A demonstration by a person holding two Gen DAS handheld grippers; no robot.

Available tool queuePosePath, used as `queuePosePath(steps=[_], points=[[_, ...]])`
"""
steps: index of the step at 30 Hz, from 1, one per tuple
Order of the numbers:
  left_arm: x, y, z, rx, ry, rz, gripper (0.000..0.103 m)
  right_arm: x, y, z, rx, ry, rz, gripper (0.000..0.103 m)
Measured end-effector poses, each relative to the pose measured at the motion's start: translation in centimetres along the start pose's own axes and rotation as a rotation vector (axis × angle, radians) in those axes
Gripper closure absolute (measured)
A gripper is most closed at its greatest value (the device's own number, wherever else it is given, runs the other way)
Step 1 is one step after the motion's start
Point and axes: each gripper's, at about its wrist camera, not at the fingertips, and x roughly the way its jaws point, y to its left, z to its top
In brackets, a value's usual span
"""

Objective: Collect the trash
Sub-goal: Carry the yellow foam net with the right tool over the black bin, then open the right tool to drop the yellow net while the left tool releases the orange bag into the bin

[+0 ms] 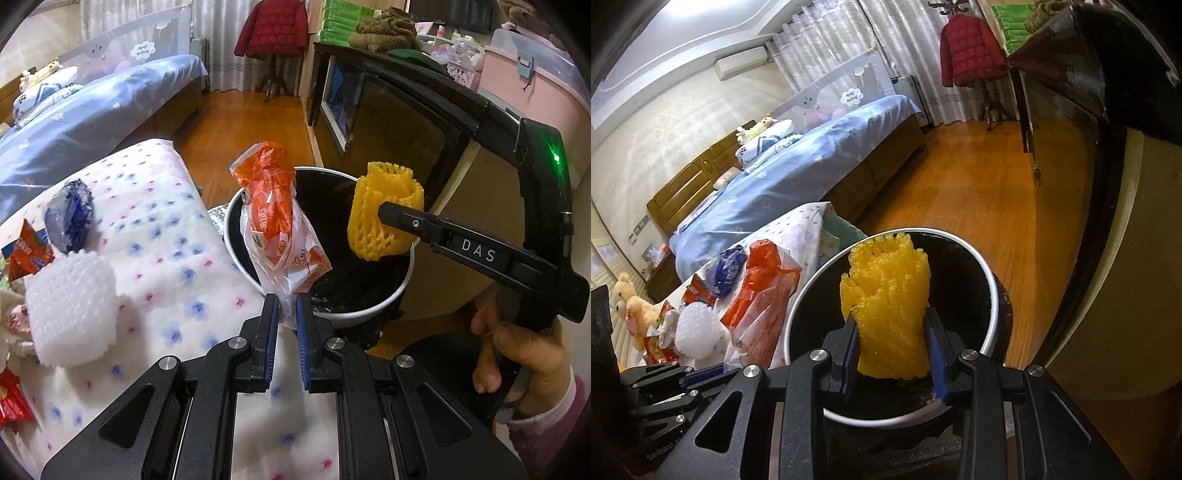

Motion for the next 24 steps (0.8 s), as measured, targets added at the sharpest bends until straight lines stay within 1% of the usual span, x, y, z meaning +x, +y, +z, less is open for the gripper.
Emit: queuePosePath(steps=[9,13,16,17,18,19,20,22,24], points=[[1.1,-0.3,0.9,0.008,0.018,0.003,0.094,0.7,-0.7,0.4,0.012,0.011,-0.014,0.069],[1.4,-0.5,1.3,0.013,0.023,-0.002,0.093,0.7,-0.8,0.7,0.015,0.012,-0.015,0.066],[1.4,-0.7,1.4,0.022,0.025,0.010,0.084,0.9,-0.9,1.1,0.025,0.018,-0.016,0.061],[1.3,-0.7,1.4,0.023,0.021,0.010,0.078,0.9,-1.0,1.2,0.030,0.018,-0.015,0.059],[1.1,-0.7,1.4,0.023,0.015,0.015,0.069,0.9,-1.0,1.2,0.032,0.019,-0.012,0.057],[1.0,-0.7,1.3,0.022,0.008,0.020,0.065,0.8,-1.0,1.2,0.035,0.019,-0.011,0.054],[0.7,-0.6,1.2,0.018,-0.001,0.025,0.057,0.8,-1.0,1.2,0.037,0.016,-0.014,0.051],[0.2,-0.3,1.0,0.008,-0.014,0.025,0.055,0.6,-1.0,1.2,0.042,0.011,-0.013,0.038],[-0.5,0.1,0.5,-0.009,-0.025,0.033,0.049,0.3,-1.0,1.0,0.050,0.003,-0.005,0.034]])
